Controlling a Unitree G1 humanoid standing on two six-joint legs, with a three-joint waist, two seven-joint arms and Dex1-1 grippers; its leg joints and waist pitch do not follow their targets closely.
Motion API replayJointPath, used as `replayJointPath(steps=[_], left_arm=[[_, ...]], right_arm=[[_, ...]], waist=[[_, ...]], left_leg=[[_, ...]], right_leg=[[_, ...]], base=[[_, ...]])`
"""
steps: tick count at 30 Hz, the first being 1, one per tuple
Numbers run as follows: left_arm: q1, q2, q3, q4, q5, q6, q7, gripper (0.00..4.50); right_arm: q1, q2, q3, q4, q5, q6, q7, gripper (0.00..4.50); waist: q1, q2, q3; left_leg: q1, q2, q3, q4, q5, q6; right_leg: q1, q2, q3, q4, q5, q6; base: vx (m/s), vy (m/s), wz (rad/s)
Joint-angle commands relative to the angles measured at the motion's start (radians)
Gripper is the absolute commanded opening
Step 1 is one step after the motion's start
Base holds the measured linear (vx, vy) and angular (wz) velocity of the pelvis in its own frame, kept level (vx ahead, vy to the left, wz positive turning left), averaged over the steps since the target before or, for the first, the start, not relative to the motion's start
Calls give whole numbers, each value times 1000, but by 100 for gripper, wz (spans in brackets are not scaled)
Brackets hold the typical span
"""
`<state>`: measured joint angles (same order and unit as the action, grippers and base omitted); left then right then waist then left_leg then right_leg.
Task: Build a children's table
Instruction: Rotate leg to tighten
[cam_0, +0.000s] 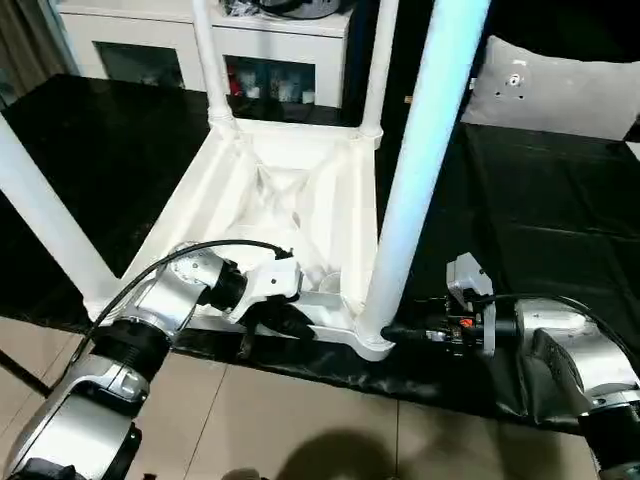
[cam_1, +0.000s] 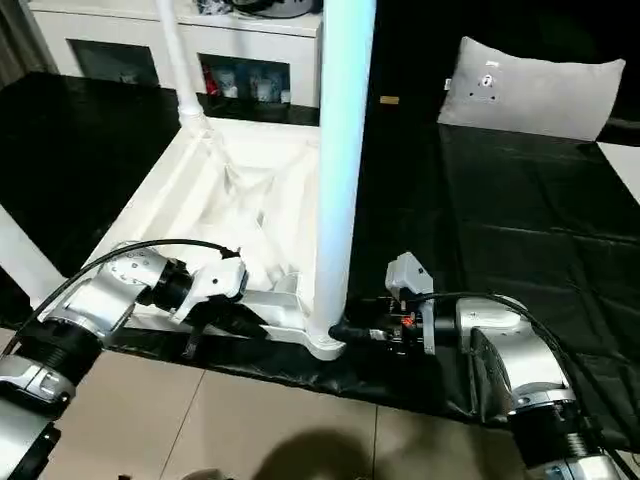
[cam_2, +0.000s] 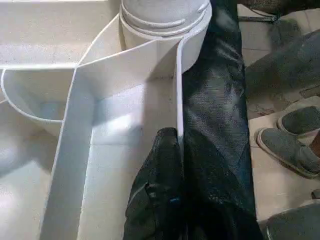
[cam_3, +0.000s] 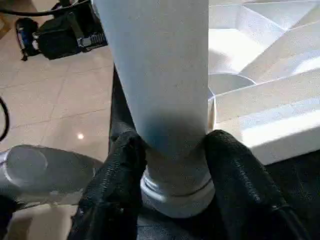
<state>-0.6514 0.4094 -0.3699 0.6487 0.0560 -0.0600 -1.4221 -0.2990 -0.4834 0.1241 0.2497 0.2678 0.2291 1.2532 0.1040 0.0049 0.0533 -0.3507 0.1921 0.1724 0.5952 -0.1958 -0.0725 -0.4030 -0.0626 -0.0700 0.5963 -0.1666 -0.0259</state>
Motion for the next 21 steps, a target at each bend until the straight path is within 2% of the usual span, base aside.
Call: replayJointPath(steps=[1,3,5,8,13,14,19,21], left_arm=[[4,-34,-34,-44,-10,-10,-19,0],[4,-34,-34,-45,-10,-10,-18,0],[4,-34,-34,-44,-10,-10,-18,0],[4,-32,-33,-45,-10,-9,-18,0],[5,-32,-32,-48,-8,-7,-20,0],[5,-31,-32,-49,-8,-7,-21,0],[4,-30,-32,-48,-7,-7,-20,0],[5,-28,-31,-48,-6,-6,-20,0]], right_arm=[[-38,26,4,8,-19,-33,-62,185],[-40,30,3,8,-12,-21,-60,185],[-40,31,1,6,-2,-9,-55,217],[-38,31,-1,-5,9,10,-47,237],[-43,45,-6,10,-5,-28,-74,283],[-45,46,-5,10,-10,-28,-76,306],[-48,44,-5,10,-4,-9,-70,306],[-47,40,-7,10,4,-4,-62,284]], waist=[[-1,-10,-63],[-6,-12,-63],[-10,-10,-63],[-10,-9,-65],[-7,-7,-67],[-6,-8,-68],[-2,-7,-66],[-1,-7,-66]], left_leg=[[-1,35,-8,-70,-183,45],[-2,34,-8,-70,-180,48],[-1,35,-8,-70,-177,54],[0,37,-7,-69,-168,59],[1,39,-6,-68,-153,61],[0,39,-6,-67,-149,62],[1,39,-6,-69,-157,60],[0,38,-6,-69,-161,58]], right_leg=[[54,-82,43,-82,-382,-148],[55,-80,43,-83,-385,-144],[54,-80,44,-83,-379,-147],[53,-79,44,-78,-343,-163],[53,-79,46,-71,-275,-190],[55,-79,46,-69,-262,-193],[55,-80,46,-71,-279,-187],[55,-81,46,-72,-287,-183]], base=[[0,0,0],[0,0,0],[0,0,0],[0,0,0],[0,0,0],[0,0,0],[0,0,0],[0,0,0]])
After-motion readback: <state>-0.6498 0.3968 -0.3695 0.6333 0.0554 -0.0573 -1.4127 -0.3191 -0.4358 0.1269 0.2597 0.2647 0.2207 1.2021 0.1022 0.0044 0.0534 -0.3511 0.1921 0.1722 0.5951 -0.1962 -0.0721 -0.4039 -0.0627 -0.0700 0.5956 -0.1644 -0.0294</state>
